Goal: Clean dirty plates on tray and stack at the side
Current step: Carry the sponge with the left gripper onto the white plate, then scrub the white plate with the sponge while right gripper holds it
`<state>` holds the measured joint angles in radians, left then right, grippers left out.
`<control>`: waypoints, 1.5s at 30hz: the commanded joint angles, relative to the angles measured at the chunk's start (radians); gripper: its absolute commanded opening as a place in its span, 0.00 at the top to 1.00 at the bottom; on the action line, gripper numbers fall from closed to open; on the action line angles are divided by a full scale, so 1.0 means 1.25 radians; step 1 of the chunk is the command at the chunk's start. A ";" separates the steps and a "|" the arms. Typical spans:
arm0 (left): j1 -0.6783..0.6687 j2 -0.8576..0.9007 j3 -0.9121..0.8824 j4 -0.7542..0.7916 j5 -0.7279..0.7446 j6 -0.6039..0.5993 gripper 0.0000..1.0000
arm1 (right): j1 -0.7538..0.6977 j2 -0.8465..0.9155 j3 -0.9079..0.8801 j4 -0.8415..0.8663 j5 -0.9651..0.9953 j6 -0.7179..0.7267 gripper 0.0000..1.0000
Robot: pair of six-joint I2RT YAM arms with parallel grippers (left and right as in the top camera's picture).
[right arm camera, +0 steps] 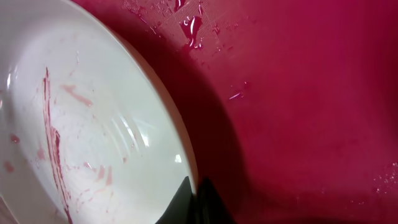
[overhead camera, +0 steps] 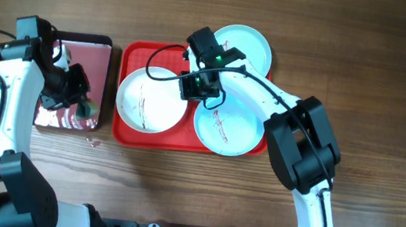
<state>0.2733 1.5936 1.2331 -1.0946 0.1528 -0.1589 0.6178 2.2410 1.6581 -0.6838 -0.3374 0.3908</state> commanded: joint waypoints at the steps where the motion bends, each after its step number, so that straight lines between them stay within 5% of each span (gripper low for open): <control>1: -0.005 0.003 -0.004 0.011 0.060 -0.004 0.96 | -0.003 0.017 0.011 -0.002 0.009 -0.013 0.96; 6: -0.134 0.005 -0.005 0.059 0.059 -0.014 0.96 | -0.009 0.016 0.013 -0.034 0.081 0.043 0.95; 11: -0.266 0.033 -0.015 0.118 -0.016 -0.120 0.96 | -0.009 0.014 0.027 -0.064 0.132 0.052 0.96; 23: -0.327 0.179 -0.090 0.352 -0.037 -0.130 0.96 | -0.021 0.013 0.032 -0.044 0.051 0.035 0.96; 30: -0.327 0.315 -0.092 0.369 -0.038 -0.093 0.96 | -0.080 0.015 0.029 -0.039 -0.115 -0.057 0.96; 32: -0.332 0.333 -0.092 0.370 0.001 -0.067 0.96 | -0.076 0.015 0.029 -0.036 -0.114 -0.059 0.96; 36: -0.359 0.333 -0.092 0.399 0.312 0.107 0.96 | -0.075 0.015 0.029 -0.027 -0.139 -0.052 0.96; 38: -0.362 0.333 -0.092 0.417 0.359 0.106 0.96 | -0.075 0.015 0.029 -0.023 -0.139 -0.046 0.96; 40: -0.361 0.333 -0.092 0.434 0.305 0.063 0.96 | -0.075 0.015 0.029 -0.023 -0.138 -0.047 0.96; 42: -0.357 0.333 -0.092 0.467 0.078 -0.099 0.96 | -0.075 0.015 0.029 -0.024 -0.138 -0.047 0.96; 45: -0.357 0.333 -0.089 0.500 -0.103 -0.176 0.96 | -0.075 0.015 0.029 -0.026 -0.138 -0.046 0.96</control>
<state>-0.1772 1.9553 1.1522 -0.4911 0.4156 -0.2272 0.5198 2.2578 1.6764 -0.7235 -0.4263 0.3416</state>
